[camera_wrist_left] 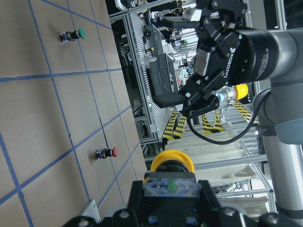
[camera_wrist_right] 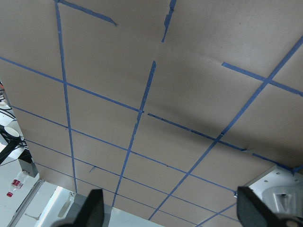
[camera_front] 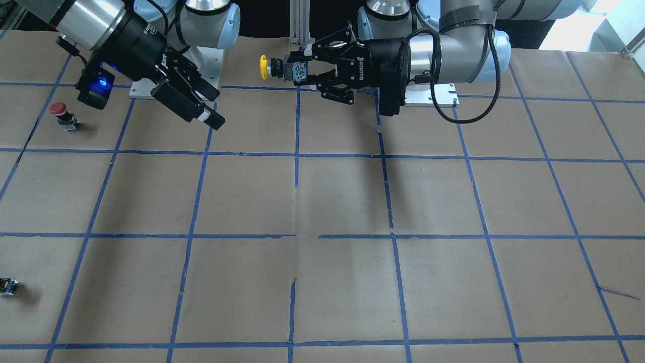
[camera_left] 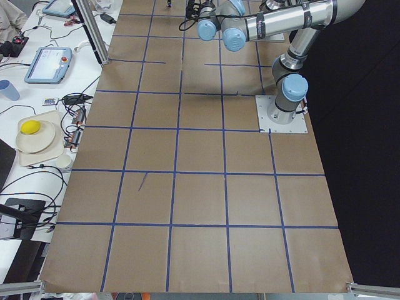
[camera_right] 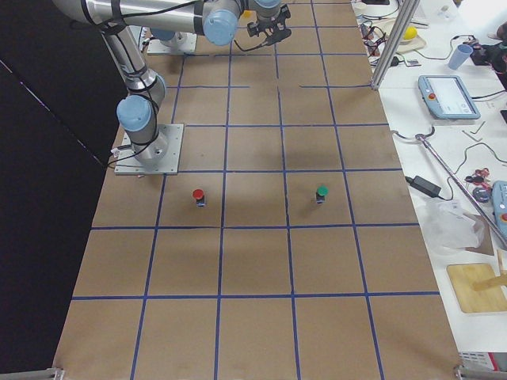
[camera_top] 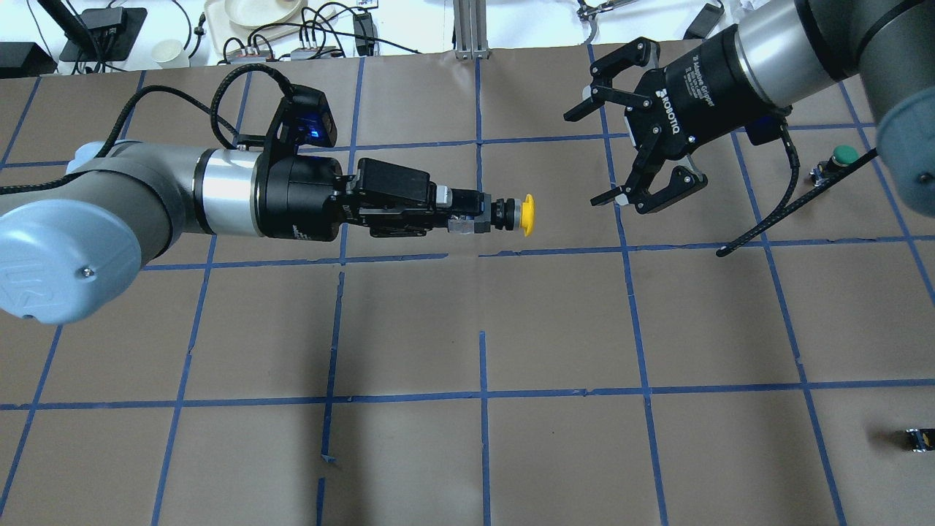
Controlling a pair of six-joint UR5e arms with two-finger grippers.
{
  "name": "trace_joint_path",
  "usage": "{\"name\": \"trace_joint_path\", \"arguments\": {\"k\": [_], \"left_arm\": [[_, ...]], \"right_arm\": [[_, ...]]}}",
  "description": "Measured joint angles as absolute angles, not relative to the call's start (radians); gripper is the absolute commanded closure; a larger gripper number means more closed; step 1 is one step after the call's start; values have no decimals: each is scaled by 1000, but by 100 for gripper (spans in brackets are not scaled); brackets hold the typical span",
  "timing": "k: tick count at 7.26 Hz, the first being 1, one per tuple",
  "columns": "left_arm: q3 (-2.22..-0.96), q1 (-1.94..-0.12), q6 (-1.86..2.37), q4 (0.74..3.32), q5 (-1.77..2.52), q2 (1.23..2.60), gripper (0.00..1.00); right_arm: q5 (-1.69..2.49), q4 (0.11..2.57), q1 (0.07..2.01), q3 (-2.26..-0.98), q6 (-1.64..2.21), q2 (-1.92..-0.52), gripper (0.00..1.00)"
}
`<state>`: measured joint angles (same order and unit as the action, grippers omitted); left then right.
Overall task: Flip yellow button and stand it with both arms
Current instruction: 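Bring the open right gripper to the yellow cap held by the left gripper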
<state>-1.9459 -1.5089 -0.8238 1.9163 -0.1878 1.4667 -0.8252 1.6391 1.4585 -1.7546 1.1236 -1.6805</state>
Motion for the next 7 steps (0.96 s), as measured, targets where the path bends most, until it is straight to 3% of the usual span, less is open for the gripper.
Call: {"name": "trace_joint_path", "arguments": {"k": [7], "left_arm": [[-1946, -1509, -825, 1916, -143, 1469, 80]], "right_arm": [[-705, 1606, 1496, -1815, 1209, -1778, 1]]}}
